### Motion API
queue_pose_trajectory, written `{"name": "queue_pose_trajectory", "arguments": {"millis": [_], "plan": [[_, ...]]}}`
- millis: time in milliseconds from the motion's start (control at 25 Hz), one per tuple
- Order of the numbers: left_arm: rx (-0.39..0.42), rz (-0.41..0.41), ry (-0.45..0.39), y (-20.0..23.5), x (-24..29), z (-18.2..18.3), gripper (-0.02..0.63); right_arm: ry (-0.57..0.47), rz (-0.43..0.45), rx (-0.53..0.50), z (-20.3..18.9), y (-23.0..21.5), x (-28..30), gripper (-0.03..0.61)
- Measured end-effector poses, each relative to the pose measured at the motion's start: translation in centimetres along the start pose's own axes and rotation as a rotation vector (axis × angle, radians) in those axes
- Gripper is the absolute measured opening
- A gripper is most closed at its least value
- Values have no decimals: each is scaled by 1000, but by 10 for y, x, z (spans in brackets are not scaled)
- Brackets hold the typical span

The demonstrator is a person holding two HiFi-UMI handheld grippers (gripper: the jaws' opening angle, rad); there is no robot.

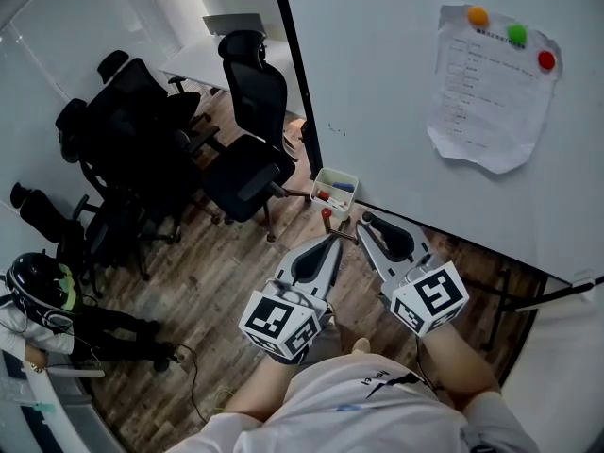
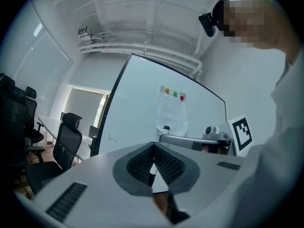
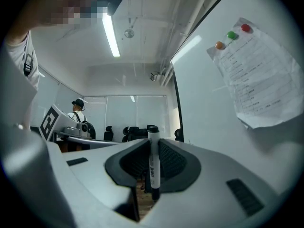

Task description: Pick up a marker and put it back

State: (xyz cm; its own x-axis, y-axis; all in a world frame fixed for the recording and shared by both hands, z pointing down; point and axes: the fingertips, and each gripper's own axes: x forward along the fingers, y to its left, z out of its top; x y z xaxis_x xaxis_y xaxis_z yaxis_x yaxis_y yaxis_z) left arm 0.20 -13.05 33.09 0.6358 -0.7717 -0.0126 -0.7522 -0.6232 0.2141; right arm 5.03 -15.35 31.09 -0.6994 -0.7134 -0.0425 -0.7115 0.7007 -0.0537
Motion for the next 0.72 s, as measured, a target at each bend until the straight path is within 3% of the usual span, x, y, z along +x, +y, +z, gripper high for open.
{"name": "queue_pose_trajectory", "arguments": {"millis": [720], "plan": [[-16,21,13,32,14,-10,11,21,-30,26,-14,-20,26,72]]}}
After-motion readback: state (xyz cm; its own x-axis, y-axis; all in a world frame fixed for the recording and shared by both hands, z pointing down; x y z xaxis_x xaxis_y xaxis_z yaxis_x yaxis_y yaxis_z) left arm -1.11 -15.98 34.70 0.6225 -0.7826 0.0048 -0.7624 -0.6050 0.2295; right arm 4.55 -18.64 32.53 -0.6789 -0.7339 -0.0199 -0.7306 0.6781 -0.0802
